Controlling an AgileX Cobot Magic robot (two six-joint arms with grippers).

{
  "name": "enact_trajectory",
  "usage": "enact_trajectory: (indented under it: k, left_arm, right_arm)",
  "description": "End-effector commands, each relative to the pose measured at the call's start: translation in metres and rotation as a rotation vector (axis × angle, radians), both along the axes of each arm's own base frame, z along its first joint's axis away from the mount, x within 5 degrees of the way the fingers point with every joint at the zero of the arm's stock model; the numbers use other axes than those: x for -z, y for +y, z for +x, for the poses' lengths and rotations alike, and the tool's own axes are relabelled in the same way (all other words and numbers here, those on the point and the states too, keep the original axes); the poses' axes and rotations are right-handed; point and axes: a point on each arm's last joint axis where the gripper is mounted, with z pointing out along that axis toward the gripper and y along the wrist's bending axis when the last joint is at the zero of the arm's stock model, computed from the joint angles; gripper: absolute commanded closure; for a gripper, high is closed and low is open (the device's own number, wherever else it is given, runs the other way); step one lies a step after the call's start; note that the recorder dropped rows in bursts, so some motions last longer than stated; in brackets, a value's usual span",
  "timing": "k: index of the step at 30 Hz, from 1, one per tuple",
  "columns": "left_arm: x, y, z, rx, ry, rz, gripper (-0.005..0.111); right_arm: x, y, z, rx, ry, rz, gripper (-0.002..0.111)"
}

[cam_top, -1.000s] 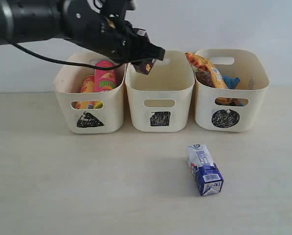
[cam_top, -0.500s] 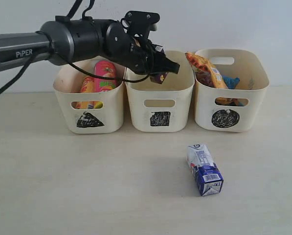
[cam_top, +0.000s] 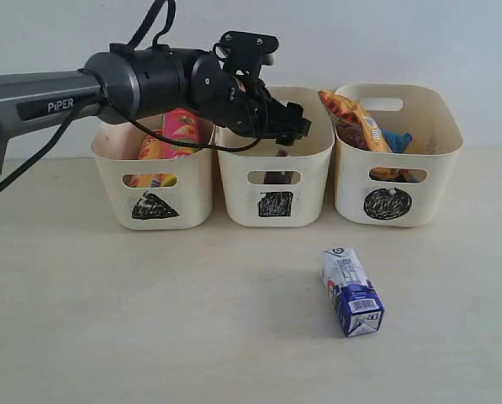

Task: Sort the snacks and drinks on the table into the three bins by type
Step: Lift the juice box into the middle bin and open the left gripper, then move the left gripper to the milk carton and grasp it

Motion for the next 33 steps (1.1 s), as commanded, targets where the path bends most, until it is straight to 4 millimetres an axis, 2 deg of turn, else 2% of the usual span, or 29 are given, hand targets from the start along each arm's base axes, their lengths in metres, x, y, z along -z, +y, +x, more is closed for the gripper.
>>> enact_trajectory:
  k: [1,4,8,9,10,12,14,17,20,25,30,33]
  left_arm:
    - [-0.007,0.001,-0.003,0.007,0.013,0.012,0.029]
    - [-0.023,0.006,-0.011,0.02,0.044,0.056,0.042]
    - [-0.06,0.02,-0.032,0.044,0.108,0.136,0.082]
    - [-0.075,0.025,-0.04,0.063,0.117,0.162,0.096]
    - [-0.084,0.029,-0.047,0.073,0.136,0.181,0.103]
    - [-0.102,0.039,-0.063,0.082,0.195,0.224,0.103]
    - [-0.109,0.046,-0.074,0.087,0.239,0.268,0.103]
    - [-0.112,0.05,-0.099,0.11,0.27,0.286,0.103]
    - [-0.106,0.044,-0.128,0.152,0.281,0.295,0.103]
    - [-0.088,0.022,-0.173,0.224,0.341,0.332,0.103]
    - [-0.074,-0.009,-0.199,0.277,0.371,0.336,0.103]
    - [-0.064,-0.022,-0.204,0.308,0.366,0.347,0.103]
  right_arm:
    - [0.001,0.0,0.0,0.003,-0.003,0.001,0.108]
    - [0.001,0.0,0.0,0.003,-0.003,0.001,0.108]
    - [0.001,0.0,0.0,0.003,-0.003,0.001,0.108]
    - [0.001,0.0,0.0,0.003,-0.003,0.001,0.108]
    - [0.001,0.0,0.0,0.003,-0.003,0.001,0.108]
    - [0.001,0.0,0.0,0.003,-0.003,0.001,0.108]
    - [0.001,0.0,0.0,0.003,-0.003,0.001,0.108]
    - [0.001,0.0,0.0,0.003,-0.003,0.001,0.108]
    - [0.001,0.0,0.0,0.003,-0.003,0.001,0.108]
    - [0.001,0.0,0.0,0.003,-0.003,0.001,0.108]
    - [0.001,0.0,0.0,0.003,-0.003,0.001,0.108]
    - [0.001,0.0,0.0,0.003,-0.003,0.001,0.108]
